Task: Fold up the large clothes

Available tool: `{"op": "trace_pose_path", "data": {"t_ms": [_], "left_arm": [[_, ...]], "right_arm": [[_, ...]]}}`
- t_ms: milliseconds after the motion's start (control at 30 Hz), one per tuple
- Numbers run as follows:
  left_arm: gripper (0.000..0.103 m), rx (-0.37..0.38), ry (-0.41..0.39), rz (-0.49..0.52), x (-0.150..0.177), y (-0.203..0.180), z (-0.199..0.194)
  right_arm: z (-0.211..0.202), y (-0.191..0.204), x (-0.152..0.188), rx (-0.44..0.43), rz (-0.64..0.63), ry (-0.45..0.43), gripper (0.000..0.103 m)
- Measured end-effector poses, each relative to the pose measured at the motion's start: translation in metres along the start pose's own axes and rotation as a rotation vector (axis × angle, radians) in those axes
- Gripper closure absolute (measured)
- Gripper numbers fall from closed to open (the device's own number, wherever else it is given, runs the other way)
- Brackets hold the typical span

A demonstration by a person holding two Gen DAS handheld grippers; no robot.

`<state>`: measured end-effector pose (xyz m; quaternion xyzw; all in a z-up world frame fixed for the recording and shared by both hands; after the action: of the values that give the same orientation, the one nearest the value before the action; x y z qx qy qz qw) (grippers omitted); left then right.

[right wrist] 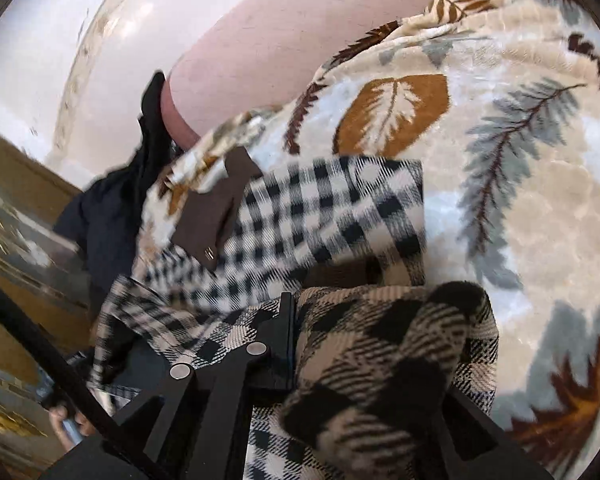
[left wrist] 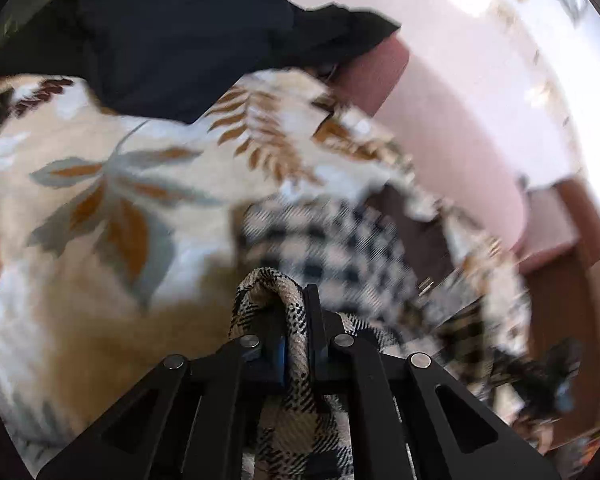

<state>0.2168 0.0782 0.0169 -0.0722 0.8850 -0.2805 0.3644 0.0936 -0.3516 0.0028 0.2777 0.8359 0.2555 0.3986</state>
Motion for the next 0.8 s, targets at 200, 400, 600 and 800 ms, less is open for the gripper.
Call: {"op": "trace_pose_path", "data": {"t_ms": [200, 400, 600, 800], "left_arm": [[0.088, 0.117, -0.01, -0.191, -0.021, 0.004, 0.023], [0.069, 0.163, -0.05, -0.23, -0.031, -0.001, 0.012], [0.028, 0.086, -0.193, -0.279, -0.049, 0.019, -0.028], [0.028, -0.017, -0.115, -0.122, -0.029, 0.02, -0.032]], "right_arm": [[-0.008, -0.032, -0.034, 0.02, 0.14, -0.174, 0.035], [-0.004, -0.045, -0.05, 0.089, 0.149, -0.213, 0.035], [-0.01, -0.008, -0.048, 0.102, -0.018, -0.236, 0.035], [-0.004, 0.028, -0.028, 0.16, -0.223, -0.207, 0.035]]}}
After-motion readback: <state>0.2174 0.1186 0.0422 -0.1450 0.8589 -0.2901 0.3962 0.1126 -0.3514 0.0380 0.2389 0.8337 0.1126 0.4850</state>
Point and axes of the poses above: each gripper's, at about its wrist camera, not at the fingertips, and z roughly the way its jaws point, y to its left, x to its underside, the point moved 5 cm from there along z, roughly the way its jaws point, and after that the axes turned 12 degrees about -y, right-handed, at the moved point
